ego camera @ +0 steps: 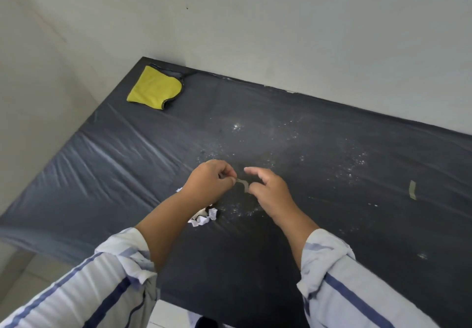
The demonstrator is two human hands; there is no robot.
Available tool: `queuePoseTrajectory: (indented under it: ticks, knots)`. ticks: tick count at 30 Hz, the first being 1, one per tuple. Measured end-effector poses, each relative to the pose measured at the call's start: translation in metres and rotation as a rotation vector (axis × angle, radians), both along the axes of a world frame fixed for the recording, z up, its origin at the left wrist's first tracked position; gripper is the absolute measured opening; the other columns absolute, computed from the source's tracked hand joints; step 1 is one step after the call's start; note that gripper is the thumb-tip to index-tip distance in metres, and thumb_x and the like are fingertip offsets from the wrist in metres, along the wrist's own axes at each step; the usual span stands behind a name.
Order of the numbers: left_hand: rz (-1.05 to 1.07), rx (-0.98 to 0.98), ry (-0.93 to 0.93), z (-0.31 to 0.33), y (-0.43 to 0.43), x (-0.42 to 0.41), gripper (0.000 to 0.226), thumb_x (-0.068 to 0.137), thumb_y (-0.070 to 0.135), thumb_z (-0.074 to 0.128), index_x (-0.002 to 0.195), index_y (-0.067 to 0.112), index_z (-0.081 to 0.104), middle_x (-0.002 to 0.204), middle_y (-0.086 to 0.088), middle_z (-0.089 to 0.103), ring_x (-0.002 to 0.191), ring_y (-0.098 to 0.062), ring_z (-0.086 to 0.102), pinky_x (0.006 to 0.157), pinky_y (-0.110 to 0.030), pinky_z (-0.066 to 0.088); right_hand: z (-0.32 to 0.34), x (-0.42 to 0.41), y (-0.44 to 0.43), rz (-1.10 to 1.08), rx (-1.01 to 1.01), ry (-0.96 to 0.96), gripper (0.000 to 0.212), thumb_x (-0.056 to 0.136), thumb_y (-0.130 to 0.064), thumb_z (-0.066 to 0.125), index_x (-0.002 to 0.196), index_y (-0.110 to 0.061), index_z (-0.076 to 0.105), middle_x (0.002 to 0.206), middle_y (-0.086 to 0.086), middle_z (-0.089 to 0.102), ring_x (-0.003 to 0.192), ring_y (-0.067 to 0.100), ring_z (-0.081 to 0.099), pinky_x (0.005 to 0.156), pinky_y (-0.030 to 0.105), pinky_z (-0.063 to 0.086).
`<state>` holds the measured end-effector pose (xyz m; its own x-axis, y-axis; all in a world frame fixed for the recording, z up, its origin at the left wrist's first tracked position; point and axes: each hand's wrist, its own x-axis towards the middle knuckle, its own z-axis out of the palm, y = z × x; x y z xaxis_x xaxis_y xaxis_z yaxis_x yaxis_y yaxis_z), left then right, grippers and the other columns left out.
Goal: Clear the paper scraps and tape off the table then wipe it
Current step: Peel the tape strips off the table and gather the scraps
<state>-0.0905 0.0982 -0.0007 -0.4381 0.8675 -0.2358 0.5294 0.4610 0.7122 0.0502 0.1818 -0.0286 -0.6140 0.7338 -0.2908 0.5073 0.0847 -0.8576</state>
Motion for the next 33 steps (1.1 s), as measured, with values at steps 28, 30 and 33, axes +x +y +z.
queuePoseTrajectory:
  ticks: [28,30,33]
  knots:
    - [0.117,-0.208,-0.023,-0.024,-0.075,-0.05,0.015,0.079,0.02,0.05,0.077,0.023,0.064,0.074,0.008,0.063,0.073,-0.016,0.06,0.067,-0.029,0.049,-0.006,-0.068,-0.077,-0.025,-0.016,-0.381,0.025,0.074,-0.039,0.053,0.055,-0.024,0.056,0.065,-0.002,0.063,0.07,0.021,0.056,0.082,0.042,0.045]
    - [0.097,-0.216,0.078,-0.03,-0.076,-0.044,0.019,0.079,0.021,0.048,0.082,0.02,0.066,0.084,0.005,0.064,0.083,-0.02,0.061,0.074,-0.033,0.05,-0.005,-0.067,-0.077,-0.001,0.07,-0.503,0.023,0.079,-0.034,0.049,0.06,-0.021,0.053,0.072,-0.001,0.065,0.077,0.022,0.058,0.085,0.039,0.039]
    - [0.074,-0.217,0.188,-0.038,-0.078,-0.038,0.02,0.08,0.025,0.048,0.084,0.02,0.066,0.091,0.005,0.062,0.09,-0.02,0.057,0.077,-0.033,0.046,-0.004,-0.067,-0.079,0.088,0.218,-0.629,0.025,0.083,-0.031,0.043,0.061,-0.019,0.045,0.067,-0.004,0.054,0.079,0.023,0.055,0.084,0.037,0.032]
